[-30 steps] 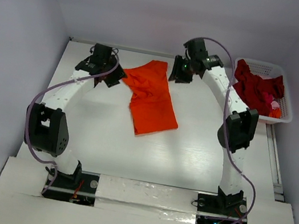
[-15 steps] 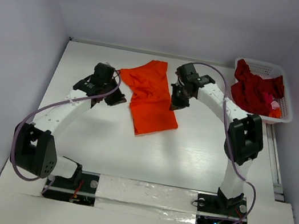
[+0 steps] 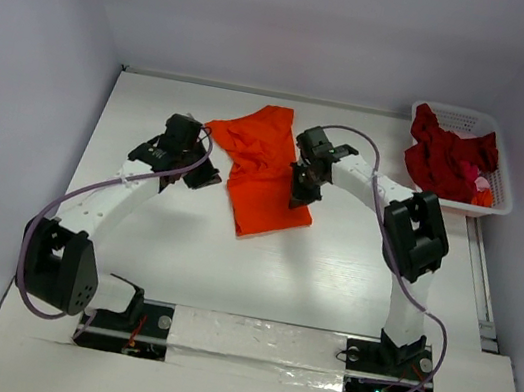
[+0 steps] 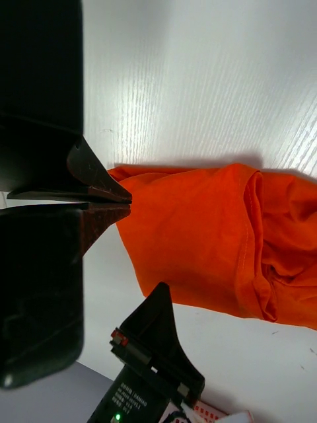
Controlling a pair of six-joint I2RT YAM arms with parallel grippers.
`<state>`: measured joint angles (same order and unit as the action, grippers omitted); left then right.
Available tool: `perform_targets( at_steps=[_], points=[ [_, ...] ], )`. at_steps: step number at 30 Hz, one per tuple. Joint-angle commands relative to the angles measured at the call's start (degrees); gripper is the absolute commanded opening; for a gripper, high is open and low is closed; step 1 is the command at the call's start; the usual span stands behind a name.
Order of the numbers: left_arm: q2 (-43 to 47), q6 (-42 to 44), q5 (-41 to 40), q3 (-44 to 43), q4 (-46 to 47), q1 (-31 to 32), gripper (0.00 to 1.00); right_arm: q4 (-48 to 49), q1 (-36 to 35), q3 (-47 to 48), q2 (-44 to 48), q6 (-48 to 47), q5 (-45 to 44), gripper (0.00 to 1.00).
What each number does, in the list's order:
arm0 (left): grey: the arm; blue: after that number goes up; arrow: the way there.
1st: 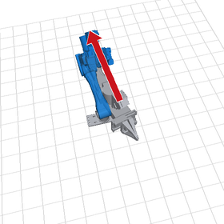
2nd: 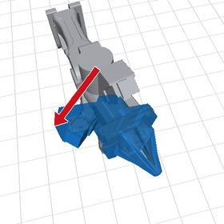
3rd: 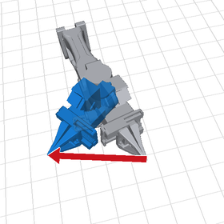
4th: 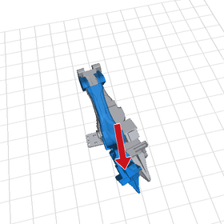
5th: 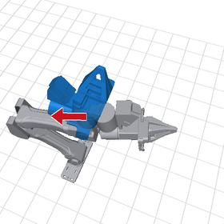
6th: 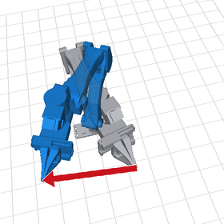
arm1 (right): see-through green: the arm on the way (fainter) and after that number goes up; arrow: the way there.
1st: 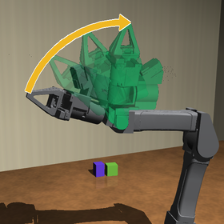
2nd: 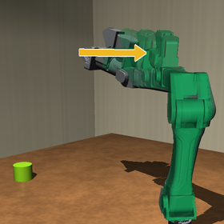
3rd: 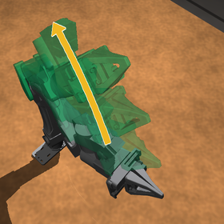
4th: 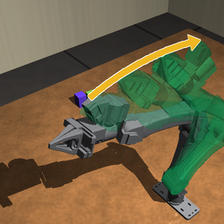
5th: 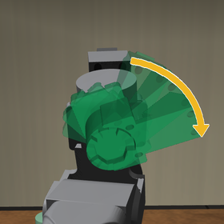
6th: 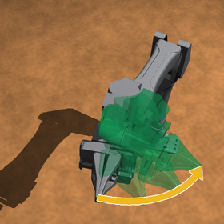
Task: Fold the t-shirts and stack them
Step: Fold the tshirt
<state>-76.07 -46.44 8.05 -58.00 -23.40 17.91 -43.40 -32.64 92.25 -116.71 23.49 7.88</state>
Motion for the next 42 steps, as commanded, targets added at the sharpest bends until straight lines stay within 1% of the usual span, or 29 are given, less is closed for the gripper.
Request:
perform_targets(
  at_steps=[1,5,15,21,25,31,37,42],
  points=[
    [2.07,1.52,-0.5,-2.21,-0.33,0.19,0.0,5.25,-0.32,-3.38,-0.8,2.26,1.26,0.0],
    [2.51,2.84,-0.32,-3.96,-1.91,0.19,0.0,8.59,-1.37,-9.35,0.6,4.02,1.88,0.0],
    [4.44,3.9,-1.99,-8.0,-6.57,0.19,0.0,14.39,-4.8,-23.76,9.21,8.68,1.35,0.0],
    [6.11,3.72,-3.3,-8.45,-9.64,0.19,0.0,17.11,-7.6,-31.94,15.8,11.67,1.88,0.0],
    [7.6,3.81,-4.62,-7.05,-11.49,0.19,0.0,18.0,-8.84,-38.0,20.28,13.6,2.05,0.0],
    [9.98,3.55,-5.24,-5.11,-12.02,0.19,0.0,16.68,-14.02,-41.18,25.55,16.15,-0.84,0.0],
    [10.86,3.37,-5.5,-4.67,-12.37,0.19,0.0,15.45,-19.38,-43.38,27.76,19.22,-2.78,0.0],
    [11.39,2.93,-6.03,-4.41,-12.55,0.19,0.0,16.59,-20.18,-46.19,31.61,22.13,-1.73,0.0]
  ],
)
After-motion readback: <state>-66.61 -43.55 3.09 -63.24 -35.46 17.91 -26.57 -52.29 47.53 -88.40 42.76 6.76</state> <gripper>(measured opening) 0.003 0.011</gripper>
